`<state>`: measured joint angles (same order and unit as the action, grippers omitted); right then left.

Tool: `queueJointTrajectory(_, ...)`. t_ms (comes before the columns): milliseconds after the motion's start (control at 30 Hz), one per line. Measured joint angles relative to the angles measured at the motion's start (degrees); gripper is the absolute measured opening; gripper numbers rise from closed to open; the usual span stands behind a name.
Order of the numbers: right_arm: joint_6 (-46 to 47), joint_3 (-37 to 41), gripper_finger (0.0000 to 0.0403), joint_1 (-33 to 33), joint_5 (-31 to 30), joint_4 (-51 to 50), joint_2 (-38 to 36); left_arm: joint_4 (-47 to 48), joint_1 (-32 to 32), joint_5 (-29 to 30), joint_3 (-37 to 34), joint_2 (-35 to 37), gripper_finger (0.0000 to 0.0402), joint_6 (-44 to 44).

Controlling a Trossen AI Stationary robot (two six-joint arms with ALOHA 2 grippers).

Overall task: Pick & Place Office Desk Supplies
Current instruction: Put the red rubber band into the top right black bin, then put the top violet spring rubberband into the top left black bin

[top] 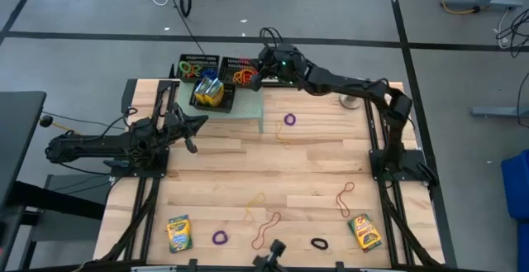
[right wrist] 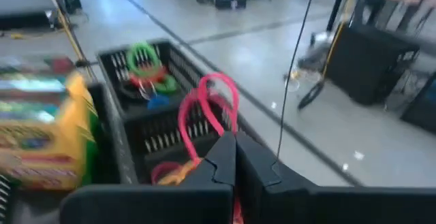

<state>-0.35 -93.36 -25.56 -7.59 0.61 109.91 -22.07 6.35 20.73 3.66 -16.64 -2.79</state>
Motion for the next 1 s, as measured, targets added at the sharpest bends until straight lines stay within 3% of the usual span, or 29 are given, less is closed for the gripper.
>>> queueJointTrajectory(200,2.06,0.0,0.0025,-1.79,1.72,-0.43,3.85,-0.02,0.0,0.0,-0.01,0.0,0.0012,0.0)
queueJointTrajectory(533,2.03,0.0,0.0169,-0.06,-1.8,-0.55,2.84,-0.02,0.0,0.02,0.0,0.0,0.0012,0.0)
queueJointTrajectory(667,1.56,0.0,0.0197,1.01,-1.88,-4.62,-0.85,0.0,0.02,0.0,0.0,0.02,0.0012,0.0)
queueJointTrajectory(800,0.92,0.0,0.0173,2.65,-3.63,-11.75,-5.81,0.0,0.0,0.0,0.0,0.01,0.0012,0.0)
queueJointTrajectory(1000,-0.86,-0.04,0.0065,6.12,-4.23,-16.41,-7.78,-0.02,0.02,0.0,0.0,0.0,0.0012,0.0)
